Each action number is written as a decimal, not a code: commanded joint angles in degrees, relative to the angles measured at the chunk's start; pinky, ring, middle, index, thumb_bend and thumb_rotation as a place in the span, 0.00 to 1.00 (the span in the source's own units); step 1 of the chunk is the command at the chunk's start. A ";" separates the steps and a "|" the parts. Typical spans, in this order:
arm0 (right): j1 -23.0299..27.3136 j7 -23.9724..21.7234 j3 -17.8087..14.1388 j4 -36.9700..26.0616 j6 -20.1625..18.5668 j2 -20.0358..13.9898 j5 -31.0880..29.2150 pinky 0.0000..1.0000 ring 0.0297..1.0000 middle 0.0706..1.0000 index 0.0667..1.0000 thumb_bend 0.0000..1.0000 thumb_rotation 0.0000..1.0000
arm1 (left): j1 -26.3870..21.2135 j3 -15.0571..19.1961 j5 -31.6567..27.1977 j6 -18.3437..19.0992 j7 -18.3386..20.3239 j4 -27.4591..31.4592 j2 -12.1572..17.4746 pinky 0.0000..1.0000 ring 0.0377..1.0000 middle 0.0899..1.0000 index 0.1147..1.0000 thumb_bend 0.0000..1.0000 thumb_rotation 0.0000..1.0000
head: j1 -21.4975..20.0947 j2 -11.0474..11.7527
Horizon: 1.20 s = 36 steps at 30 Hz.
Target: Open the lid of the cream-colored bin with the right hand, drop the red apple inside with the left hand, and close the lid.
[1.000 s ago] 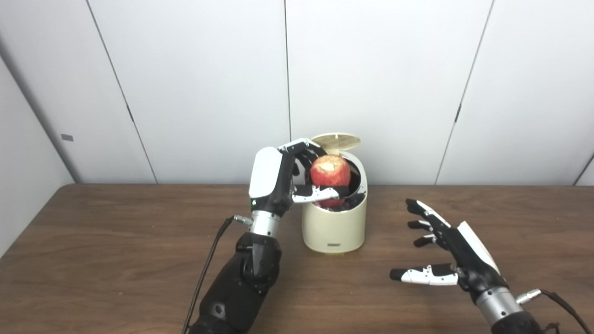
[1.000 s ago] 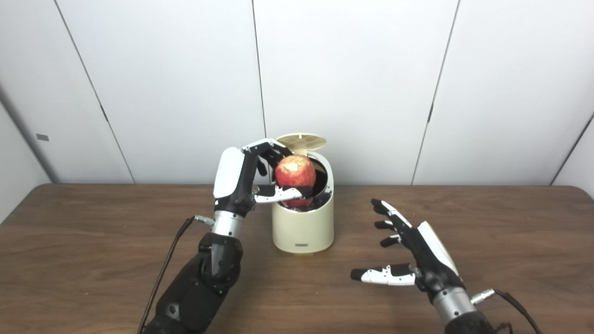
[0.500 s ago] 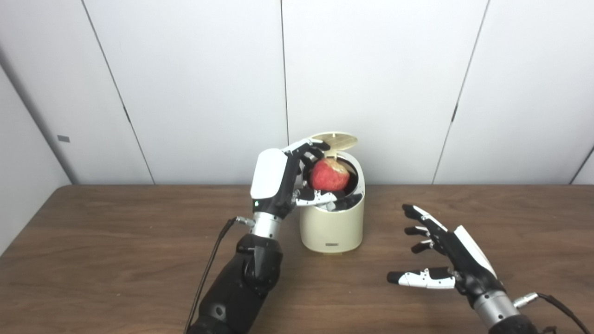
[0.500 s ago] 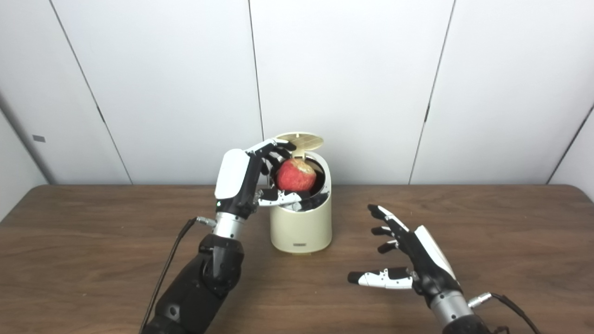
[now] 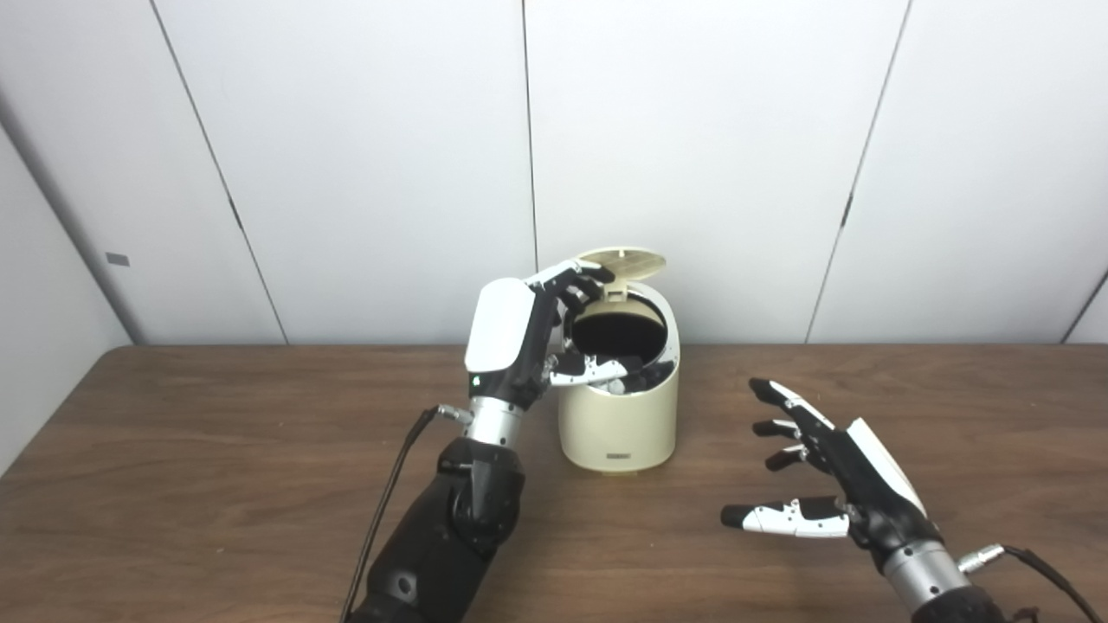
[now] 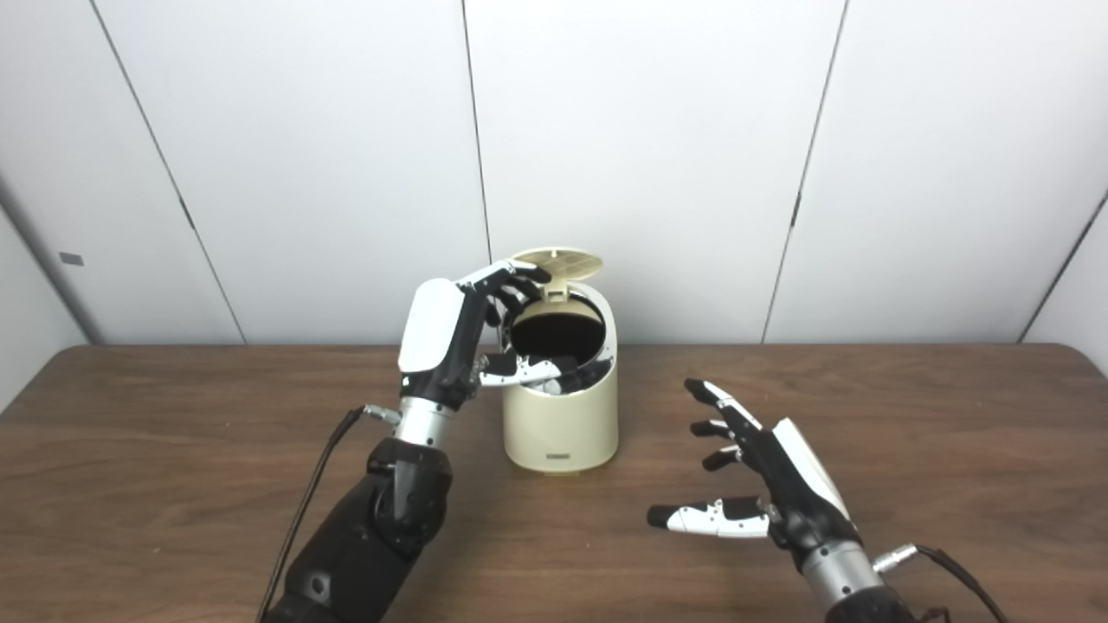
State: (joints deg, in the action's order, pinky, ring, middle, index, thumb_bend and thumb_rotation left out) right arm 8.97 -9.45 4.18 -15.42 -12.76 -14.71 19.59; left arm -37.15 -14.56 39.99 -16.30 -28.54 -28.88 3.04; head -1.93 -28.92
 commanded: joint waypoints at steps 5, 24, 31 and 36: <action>1.37 0.37 -0.35 -0.66 1.99 -0.62 -0.83 0.64 0.80 0.92 0.90 0.74 0.25 | 0.48 1.69 -3.09 -2.71 0.88 5.74 1.59 0.38 0.45 0.50 0.53 0.89 0.08 | 0.62 0.01; 1.62 0.11 -0.75 -0.47 2.24 -1.00 -2.25 0.62 0.79 0.91 0.89 0.74 0.23 | 9.20 11.61 -33.48 3.52 26.12 27.51 7.78 0.46 0.56 0.60 0.43 0.51 0.04 | 1.62 -0.19; 4.54 0.25 -0.98 0.95 3.84 -1.35 -3.26 0.67 0.80 0.90 0.90 0.71 0.22 | 14.09 13.91 -39.58 8.52 31.73 30.01 9.26 0.51 0.61 0.66 0.68 0.70 0.09 | 2.04 -0.27; 7.74 -0.51 -0.91 1.78 2.61 -1.67 -4.02 0.71 0.82 0.90 0.91 0.72 0.32 | 17.26 14.99 -40.19 8.71 33.18 29.67 9.37 0.50 0.60 0.65 0.66 0.68 0.06 | 2.01 -0.37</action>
State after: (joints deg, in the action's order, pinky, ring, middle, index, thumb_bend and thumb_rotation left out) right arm 14.05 -9.83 3.79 -12.69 -11.77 -15.76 16.30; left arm -18.65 -0.24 0.70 -7.08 4.41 -1.21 11.64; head 0.09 -29.27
